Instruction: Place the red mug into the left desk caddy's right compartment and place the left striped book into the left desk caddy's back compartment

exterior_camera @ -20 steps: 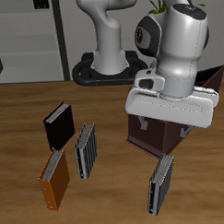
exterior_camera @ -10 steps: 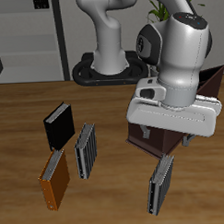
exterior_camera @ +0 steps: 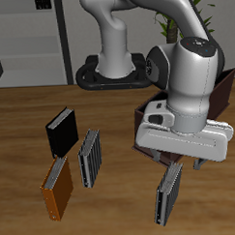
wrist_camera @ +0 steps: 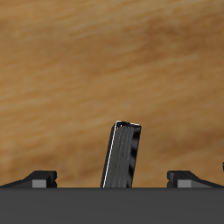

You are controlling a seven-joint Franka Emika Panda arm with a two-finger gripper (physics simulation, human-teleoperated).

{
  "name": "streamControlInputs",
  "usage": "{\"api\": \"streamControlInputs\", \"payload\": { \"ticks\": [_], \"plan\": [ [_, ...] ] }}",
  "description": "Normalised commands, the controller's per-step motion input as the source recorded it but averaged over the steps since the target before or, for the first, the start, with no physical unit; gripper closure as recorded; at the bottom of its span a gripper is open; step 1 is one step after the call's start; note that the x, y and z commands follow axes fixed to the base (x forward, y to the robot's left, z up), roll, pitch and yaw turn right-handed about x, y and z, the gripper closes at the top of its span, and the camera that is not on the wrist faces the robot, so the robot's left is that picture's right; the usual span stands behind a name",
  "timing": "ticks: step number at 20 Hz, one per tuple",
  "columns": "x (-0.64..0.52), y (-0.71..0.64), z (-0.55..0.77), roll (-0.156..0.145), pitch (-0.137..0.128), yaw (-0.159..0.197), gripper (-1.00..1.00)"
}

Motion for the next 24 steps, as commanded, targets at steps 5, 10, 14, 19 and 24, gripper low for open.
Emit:
{"api": "streamControlInputs", "payload": {
  "ticks": [5,10,14,19,24],
  "plan": [
    [0.11,0.07,-0.29,0.023,0.008,-0.015,-1.00],
    [0.00,-0.05,-0.19,-0.006,0.004,-0.008,-1.00],
    [0.01,-0.11,-0.21,0.002,0.008,0.009,-1.00],
    [-0.01,-0.22,-0.17,-0.014,0.010,0.003,-1.00],
    [-0.02,-0.21,-0.21,-0.010,0.020,-0.009,-1.00]
  ]
}}
